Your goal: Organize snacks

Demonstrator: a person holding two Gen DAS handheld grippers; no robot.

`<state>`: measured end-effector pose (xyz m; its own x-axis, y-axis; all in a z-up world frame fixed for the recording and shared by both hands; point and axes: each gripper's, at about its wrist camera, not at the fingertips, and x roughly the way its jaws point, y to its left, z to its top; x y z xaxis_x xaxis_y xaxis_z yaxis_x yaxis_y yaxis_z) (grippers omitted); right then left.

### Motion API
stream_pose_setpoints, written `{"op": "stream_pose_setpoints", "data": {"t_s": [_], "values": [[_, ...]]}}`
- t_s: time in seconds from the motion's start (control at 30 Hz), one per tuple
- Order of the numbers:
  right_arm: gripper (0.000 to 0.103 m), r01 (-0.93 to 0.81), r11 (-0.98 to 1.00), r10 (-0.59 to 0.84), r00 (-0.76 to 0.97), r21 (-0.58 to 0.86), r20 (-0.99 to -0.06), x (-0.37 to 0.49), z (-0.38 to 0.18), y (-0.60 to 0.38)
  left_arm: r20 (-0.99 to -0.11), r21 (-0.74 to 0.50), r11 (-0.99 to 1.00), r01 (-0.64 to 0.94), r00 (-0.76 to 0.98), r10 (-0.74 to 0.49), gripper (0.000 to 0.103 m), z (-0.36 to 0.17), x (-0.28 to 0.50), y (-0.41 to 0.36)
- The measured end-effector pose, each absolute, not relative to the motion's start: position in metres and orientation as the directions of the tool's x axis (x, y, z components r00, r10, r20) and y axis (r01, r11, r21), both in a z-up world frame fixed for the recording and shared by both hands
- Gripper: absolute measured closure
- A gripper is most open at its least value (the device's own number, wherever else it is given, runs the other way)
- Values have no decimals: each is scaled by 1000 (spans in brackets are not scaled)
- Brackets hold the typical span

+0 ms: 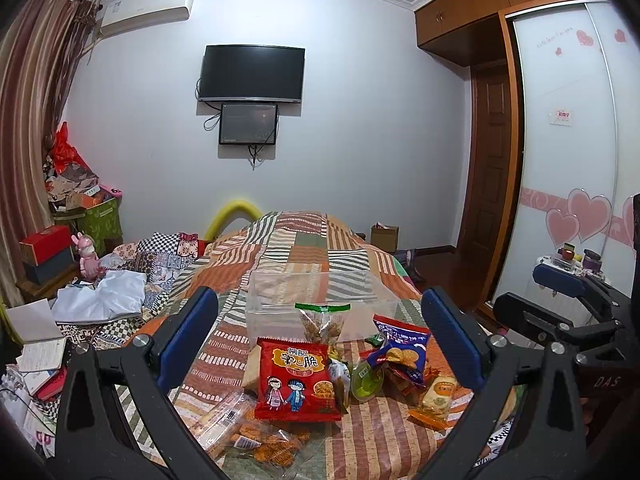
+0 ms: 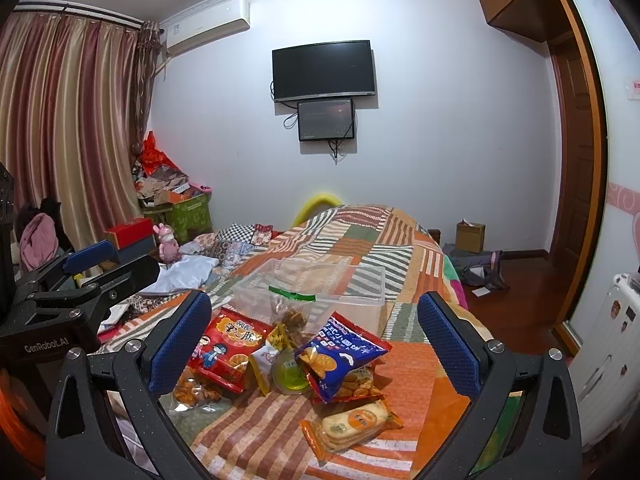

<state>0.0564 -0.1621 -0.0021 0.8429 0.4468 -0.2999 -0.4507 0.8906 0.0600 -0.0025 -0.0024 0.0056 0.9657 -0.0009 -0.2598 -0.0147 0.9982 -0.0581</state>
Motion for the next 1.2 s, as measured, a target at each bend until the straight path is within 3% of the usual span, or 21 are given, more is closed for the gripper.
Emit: {"op": "stream_pose_setpoints", "data": {"t_s": [1.2], "values": [[0,-450,891,447,843,63,-298,56,-2,-163,-261,-57,998,-9,965,-6,0,5,-3,-6]]}}
